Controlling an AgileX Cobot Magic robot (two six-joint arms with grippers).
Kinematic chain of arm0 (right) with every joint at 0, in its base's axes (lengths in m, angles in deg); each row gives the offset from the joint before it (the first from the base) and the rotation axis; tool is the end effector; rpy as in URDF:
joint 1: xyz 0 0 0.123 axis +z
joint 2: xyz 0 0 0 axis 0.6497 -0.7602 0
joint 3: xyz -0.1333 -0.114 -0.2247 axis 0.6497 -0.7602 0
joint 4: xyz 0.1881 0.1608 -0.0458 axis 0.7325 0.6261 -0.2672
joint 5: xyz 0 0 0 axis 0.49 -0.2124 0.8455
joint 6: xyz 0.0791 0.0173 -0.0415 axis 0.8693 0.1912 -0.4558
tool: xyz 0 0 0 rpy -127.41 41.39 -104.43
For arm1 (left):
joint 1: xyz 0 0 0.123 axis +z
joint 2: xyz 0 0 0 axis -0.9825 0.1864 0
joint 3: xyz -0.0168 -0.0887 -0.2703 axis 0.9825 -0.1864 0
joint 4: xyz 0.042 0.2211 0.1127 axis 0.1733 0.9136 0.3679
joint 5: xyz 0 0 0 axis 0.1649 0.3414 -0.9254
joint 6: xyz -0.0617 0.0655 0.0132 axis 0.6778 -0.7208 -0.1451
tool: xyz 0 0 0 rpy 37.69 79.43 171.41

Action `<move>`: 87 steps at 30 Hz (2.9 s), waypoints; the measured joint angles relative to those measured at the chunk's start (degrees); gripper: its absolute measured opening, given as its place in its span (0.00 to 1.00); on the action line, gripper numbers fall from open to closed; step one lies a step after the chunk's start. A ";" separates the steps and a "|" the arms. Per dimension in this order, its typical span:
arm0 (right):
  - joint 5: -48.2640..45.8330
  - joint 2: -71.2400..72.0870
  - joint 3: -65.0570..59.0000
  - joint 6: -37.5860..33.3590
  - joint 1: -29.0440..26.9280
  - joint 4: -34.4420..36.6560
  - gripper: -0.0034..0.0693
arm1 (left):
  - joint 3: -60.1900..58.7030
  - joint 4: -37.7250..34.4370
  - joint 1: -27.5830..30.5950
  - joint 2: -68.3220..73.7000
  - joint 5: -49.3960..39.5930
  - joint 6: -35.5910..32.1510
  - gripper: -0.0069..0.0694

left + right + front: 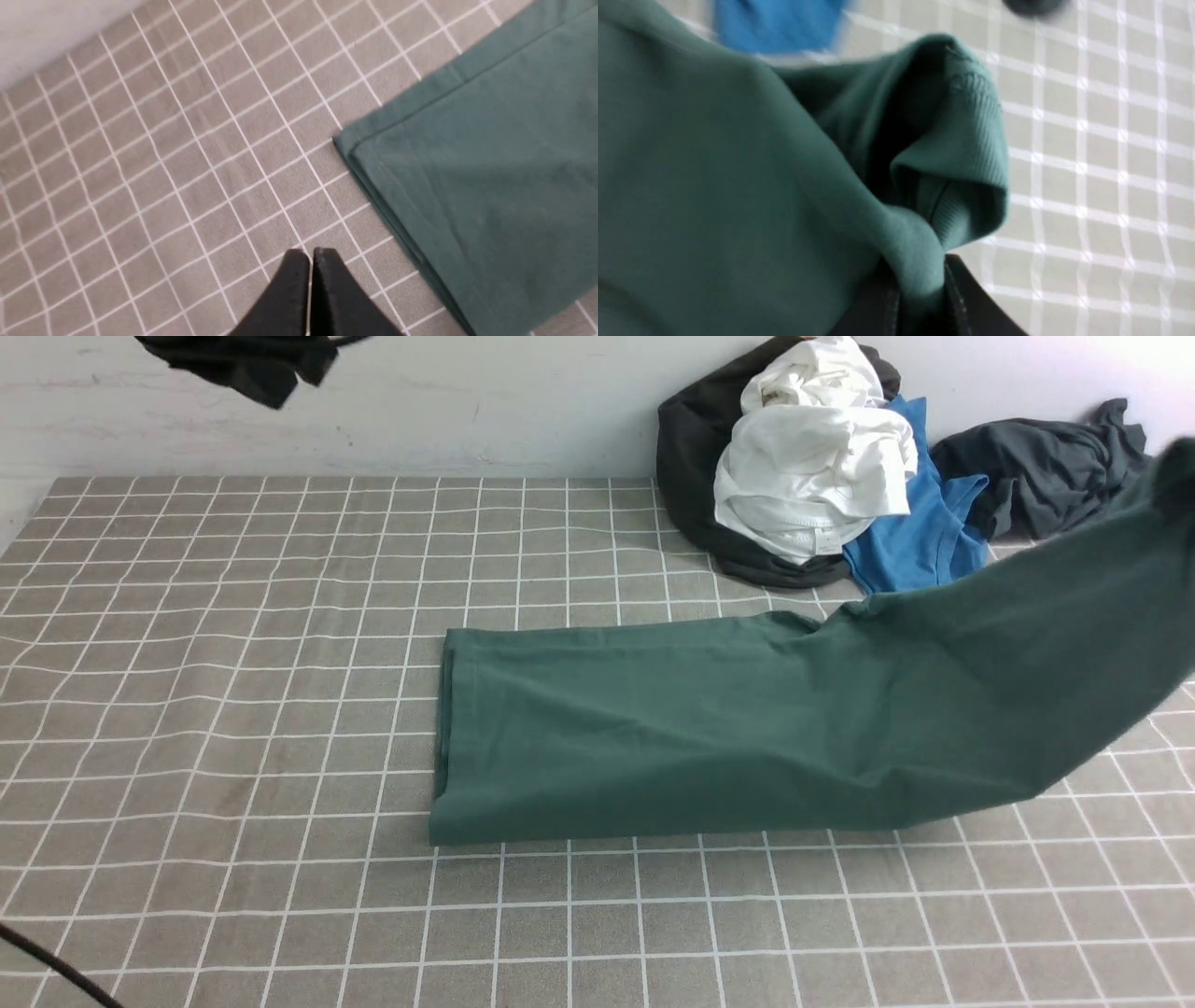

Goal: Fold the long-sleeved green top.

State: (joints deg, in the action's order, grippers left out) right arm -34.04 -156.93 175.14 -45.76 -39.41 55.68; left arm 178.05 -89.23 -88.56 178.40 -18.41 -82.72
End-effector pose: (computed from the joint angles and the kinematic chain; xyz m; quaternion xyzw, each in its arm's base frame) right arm 0.3683 -0.0008 0.3539 -0.1539 0.9522 -0.0814 0.2510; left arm 0.3599 -0.0664 0.4369 0.2388 0.9101 -0.0111 0.3385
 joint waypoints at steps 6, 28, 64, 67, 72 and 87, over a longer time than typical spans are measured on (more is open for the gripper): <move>-3.36 -6.30 11.45 -1.89 17.36 11.84 0.14 | 0.00 -0.12 0.00 -6.61 -0.18 0.05 0.08; -6.84 -39.98 43.75 4.78 38.45 20.42 0.66 | -12.20 -0.02 0.00 -21.41 -1.42 0.05 0.08; -8.79 -14.22 20.19 1.60 37.28 17.40 0.46 | -59.76 5.34 0.00 -64.28 8.48 12.44 0.08; -8.79 -6.07 12.94 0.07 37.28 17.35 0.44 | -68.47 6.79 0.00 -71.47 11.65 16.35 0.08; -4.90 9.52 -4.55 -0.43 37.28 17.25 0.32 | -81.68 7.42 0.00 -82.93 21.03 19.96 0.08; 36.72 53.18 -45.43 -1.29 37.28 17.53 0.08 | -88.50 8.11 0.00 -91.70 27.12 19.96 0.08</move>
State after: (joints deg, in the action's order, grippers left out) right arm 2.68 -103.75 129.72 -47.05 -2.13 73.20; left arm 89.55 -81.12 -88.56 86.69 8.70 -62.76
